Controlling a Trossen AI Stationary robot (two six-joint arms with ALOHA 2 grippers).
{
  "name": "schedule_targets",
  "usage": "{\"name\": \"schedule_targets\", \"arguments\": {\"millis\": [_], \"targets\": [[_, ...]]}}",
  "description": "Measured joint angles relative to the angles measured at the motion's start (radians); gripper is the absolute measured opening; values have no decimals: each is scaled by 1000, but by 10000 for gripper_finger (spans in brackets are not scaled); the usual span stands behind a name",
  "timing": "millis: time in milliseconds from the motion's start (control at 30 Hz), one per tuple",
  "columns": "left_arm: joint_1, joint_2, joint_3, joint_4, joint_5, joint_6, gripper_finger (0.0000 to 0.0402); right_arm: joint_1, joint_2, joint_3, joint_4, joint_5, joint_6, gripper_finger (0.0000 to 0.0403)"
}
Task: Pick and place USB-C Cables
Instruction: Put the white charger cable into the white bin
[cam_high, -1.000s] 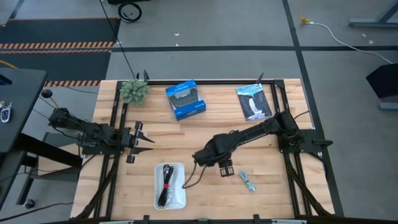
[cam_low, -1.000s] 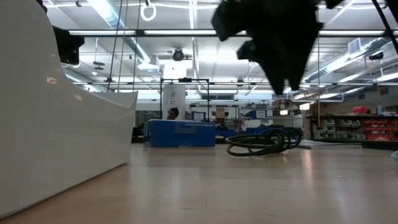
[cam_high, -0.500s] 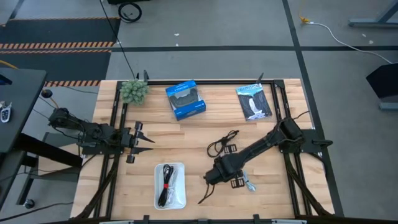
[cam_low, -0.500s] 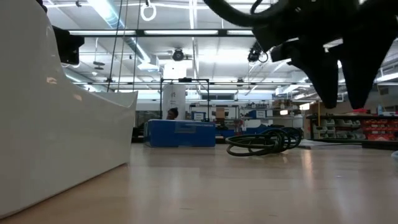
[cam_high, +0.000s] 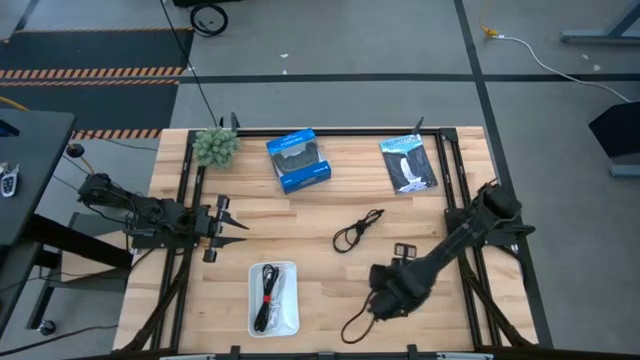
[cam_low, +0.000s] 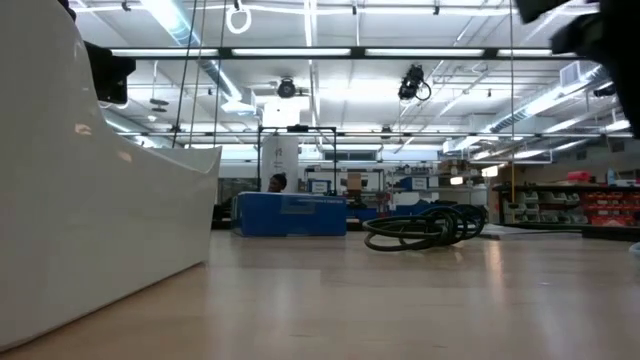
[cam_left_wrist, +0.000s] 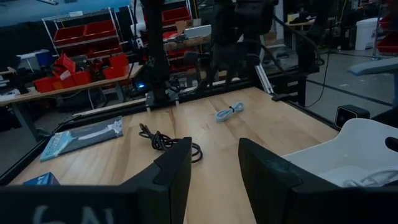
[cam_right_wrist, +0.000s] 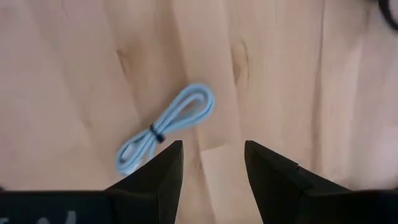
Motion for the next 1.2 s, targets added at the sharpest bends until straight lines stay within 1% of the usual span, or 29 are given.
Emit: {"name": "schedule_targets", "arguments": {"millis": [233, 467, 533, 733, 1200], "targets": [[0, 0, 0, 0, 0, 0, 142, 71, -86, -144, 111, 25, 198, 178], [0, 0, 0, 0, 0, 0, 142, 83, -124, -261, 196, 9, 343, 178], [0, 0, 0, 0, 0, 0, 142, 76, -125, -282, 209, -8, 353, 178], [0, 0, 0, 0, 0, 0, 142, 41, -125, -339, 323, -83, 368, 179], [0, 0, 0, 0, 0, 0, 142, -6, -125, -345, 435, -102, 407, 179]]}}
